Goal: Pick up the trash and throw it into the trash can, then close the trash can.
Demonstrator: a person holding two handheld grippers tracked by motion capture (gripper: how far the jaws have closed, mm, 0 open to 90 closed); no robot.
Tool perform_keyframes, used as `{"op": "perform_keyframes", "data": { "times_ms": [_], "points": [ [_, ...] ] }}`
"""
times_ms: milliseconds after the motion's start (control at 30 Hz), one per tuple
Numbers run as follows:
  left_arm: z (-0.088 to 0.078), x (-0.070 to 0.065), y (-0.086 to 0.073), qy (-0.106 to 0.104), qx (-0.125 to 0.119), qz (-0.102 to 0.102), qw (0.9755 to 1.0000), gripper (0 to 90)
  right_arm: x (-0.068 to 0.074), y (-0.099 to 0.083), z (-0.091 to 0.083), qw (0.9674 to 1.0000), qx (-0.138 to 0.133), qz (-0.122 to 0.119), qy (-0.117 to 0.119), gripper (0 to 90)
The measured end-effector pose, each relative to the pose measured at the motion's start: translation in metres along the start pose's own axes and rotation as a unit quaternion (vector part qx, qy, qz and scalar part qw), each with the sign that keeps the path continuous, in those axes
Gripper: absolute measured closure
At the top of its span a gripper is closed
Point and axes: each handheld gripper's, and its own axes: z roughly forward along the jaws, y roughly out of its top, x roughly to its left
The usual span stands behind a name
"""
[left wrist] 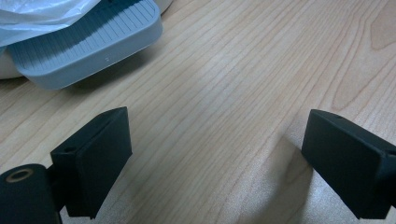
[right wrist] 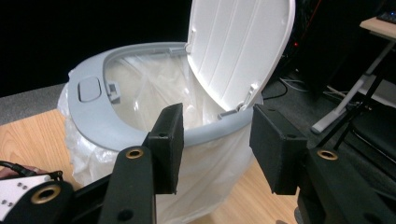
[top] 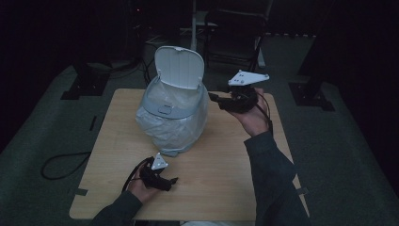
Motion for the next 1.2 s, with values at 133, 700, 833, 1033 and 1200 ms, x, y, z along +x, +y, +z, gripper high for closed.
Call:
{"op": "perform_keyframes", "data": {
  "times_ms": [133,700,833,1033,1200],
  "points": [
    [0.0,0.0,0.0,0.0,0.0,0.0,1.0,9.3,-0.002,-0.003,0.001,1.0,0.001,0.005,0.0,53.8],
    [0.001,0.001,0.001,-0.003,0.001,0.0,1.0,9.3,-0.015,-0.009,0.023,0.9994,0.002,0.028,-0.02,52.9],
    [0.001,0.001,0.001,-0.003,0.001,0.002,1.0,9.2,-0.02,-0.009,0.028,0.9989,-0.001,0.036,-0.031,53.7],
    [0.001,0.001,0.002,-0.004,0.001,0.004,1.0,9.2,-0.028,-0.009,0.036,0.9979,0.0,0.046,-0.045,56.5],
    [0.001,0.001,0.002,-0.004,0.001,0.004,1.0,9.3,-0.036,-0.003,0.048,0.9971,0.001,0.054,-0.054,59.5]
  ]
}}
